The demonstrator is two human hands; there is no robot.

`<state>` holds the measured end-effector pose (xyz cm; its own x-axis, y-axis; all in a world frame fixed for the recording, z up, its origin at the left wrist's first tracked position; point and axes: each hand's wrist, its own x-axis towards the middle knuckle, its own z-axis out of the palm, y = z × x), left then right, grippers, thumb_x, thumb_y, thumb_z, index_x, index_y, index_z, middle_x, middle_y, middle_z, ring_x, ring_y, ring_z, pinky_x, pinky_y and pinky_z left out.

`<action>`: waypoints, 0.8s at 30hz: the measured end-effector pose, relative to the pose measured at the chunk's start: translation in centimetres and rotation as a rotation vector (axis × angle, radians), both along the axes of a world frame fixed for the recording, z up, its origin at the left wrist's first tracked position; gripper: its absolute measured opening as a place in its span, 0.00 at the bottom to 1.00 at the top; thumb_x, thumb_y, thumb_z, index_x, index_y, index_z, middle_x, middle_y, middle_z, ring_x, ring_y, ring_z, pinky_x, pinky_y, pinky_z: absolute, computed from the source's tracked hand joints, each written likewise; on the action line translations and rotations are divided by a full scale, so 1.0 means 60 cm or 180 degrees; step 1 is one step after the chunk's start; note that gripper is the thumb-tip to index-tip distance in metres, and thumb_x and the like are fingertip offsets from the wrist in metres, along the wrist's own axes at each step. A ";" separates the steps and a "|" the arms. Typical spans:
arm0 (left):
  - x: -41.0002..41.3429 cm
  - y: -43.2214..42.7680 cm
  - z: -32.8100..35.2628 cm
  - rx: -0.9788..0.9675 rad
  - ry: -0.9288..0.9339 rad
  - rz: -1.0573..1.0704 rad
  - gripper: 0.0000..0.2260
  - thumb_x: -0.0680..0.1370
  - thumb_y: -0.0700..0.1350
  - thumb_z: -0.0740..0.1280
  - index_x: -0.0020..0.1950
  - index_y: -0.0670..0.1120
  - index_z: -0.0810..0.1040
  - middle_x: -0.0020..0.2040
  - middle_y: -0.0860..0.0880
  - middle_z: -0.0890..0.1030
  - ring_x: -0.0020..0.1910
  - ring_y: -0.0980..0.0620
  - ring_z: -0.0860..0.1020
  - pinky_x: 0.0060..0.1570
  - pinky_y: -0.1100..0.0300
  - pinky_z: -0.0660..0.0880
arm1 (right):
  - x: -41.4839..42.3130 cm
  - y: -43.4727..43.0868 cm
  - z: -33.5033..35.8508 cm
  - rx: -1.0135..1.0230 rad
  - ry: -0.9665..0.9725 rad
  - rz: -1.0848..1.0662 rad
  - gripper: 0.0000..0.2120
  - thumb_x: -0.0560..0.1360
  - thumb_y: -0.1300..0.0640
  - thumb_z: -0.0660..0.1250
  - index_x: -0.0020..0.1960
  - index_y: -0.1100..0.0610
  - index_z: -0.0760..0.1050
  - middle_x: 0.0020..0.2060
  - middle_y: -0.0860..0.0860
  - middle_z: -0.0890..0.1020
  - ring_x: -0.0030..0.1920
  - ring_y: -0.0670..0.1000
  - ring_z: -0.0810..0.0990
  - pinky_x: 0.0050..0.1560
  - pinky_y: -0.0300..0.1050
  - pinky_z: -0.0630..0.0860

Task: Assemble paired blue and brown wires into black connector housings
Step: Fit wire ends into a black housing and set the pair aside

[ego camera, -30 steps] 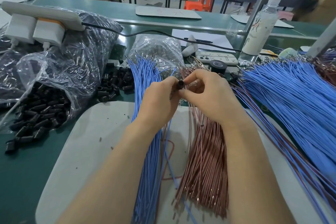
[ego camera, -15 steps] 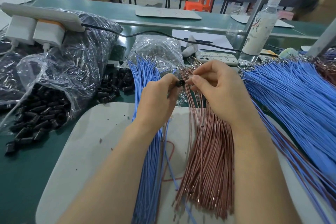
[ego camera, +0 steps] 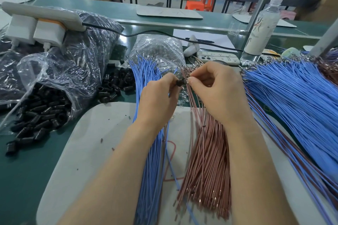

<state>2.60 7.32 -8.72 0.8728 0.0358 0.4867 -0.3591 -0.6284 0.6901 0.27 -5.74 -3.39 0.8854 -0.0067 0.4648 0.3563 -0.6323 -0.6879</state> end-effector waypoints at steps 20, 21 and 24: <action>-0.003 0.006 0.009 -0.1180 0.0682 -0.1309 0.06 0.78 0.39 0.66 0.46 0.51 0.78 0.43 0.50 0.85 0.44 0.55 0.83 0.53 0.58 0.78 | 0.019 -0.028 -0.016 0.0742 0.0483 0.0225 0.09 0.73 0.64 0.71 0.42 0.50 0.80 0.38 0.51 0.84 0.42 0.51 0.84 0.51 0.51 0.80; -0.003 0.006 0.009 -0.1178 0.0692 -0.1319 0.06 0.78 0.39 0.66 0.46 0.51 0.78 0.43 0.50 0.85 0.45 0.55 0.83 0.53 0.57 0.78 | 0.020 -0.029 -0.016 0.0788 0.0505 0.0241 0.08 0.73 0.64 0.71 0.42 0.51 0.80 0.38 0.51 0.84 0.42 0.51 0.84 0.50 0.50 0.81; -0.004 0.008 0.008 -0.1221 0.0733 -0.1323 0.07 0.77 0.39 0.66 0.46 0.51 0.78 0.42 0.50 0.85 0.44 0.54 0.83 0.54 0.55 0.78 | 0.023 -0.031 -0.019 0.0809 0.0544 0.0300 0.07 0.73 0.64 0.71 0.43 0.52 0.81 0.38 0.51 0.84 0.40 0.48 0.84 0.48 0.45 0.81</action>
